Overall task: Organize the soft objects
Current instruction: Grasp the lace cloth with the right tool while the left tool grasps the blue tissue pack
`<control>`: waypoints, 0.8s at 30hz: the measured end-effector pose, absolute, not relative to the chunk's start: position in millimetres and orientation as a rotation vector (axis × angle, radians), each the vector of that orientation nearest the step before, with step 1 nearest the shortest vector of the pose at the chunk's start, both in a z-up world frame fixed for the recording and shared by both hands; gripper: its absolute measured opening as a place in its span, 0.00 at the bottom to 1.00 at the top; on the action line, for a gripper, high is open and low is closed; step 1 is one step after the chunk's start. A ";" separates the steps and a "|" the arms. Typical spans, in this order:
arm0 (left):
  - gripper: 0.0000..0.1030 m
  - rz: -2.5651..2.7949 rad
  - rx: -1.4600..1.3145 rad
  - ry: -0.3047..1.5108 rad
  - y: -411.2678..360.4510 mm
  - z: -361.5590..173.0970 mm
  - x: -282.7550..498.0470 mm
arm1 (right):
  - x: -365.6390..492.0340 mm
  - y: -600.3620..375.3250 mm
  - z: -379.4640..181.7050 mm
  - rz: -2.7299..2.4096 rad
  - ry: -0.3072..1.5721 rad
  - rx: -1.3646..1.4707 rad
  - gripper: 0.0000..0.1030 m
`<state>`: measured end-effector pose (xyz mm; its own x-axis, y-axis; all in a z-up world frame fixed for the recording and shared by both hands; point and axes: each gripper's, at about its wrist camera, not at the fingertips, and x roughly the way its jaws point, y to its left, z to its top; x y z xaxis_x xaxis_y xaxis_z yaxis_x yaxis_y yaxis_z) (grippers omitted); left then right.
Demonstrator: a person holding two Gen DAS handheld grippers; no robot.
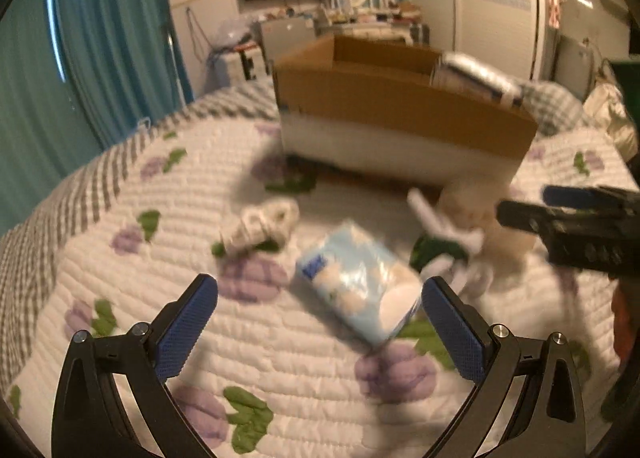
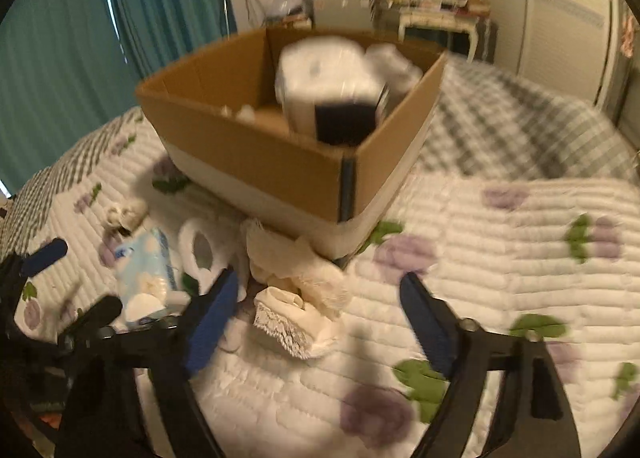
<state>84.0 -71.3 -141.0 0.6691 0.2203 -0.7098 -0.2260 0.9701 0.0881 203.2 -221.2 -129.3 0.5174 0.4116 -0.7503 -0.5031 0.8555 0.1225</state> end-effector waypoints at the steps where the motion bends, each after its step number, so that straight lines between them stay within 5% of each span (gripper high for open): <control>1: 1.00 0.245 -0.013 0.818 -71.0 -145.8 86.1 | 208.0 -218.8 -135.1 0.561 0.891 -0.111 0.63; 3: 1.00 0.225 -0.010 0.838 -72.8 -151.8 88.7 | 214.3 -216.0 -142.3 0.566 0.918 -0.102 0.31; 4: 1.00 0.212 -0.005 0.842 -74.7 -153.2 88.9 | 215.2 -217.2 -143.5 0.561 0.922 -0.095 0.25; 19: 0.99 0.112 0.213 0.879 -89.9 -172.6 120.8 | 197.8 -240.0 -133.2 0.523 0.892 -0.041 0.20; 22: 0.82 0.074 0.192 0.875 -89.7 -174.0 117.9 | 195.3 -238.7 -133.7 0.519 0.882 -0.047 0.20; 24: 0.81 0.068 0.178 0.874 -89.3 -171.8 112.8 | 193.7 -239.3 -133.7 0.519 0.881 -0.039 0.20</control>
<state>112.8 -89.3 -171.8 0.6409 0.1321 -0.7562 0.0132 0.9830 0.1830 193.7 -239.3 -133.7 0.5216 0.4174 -0.7441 -0.4488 0.8760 0.1768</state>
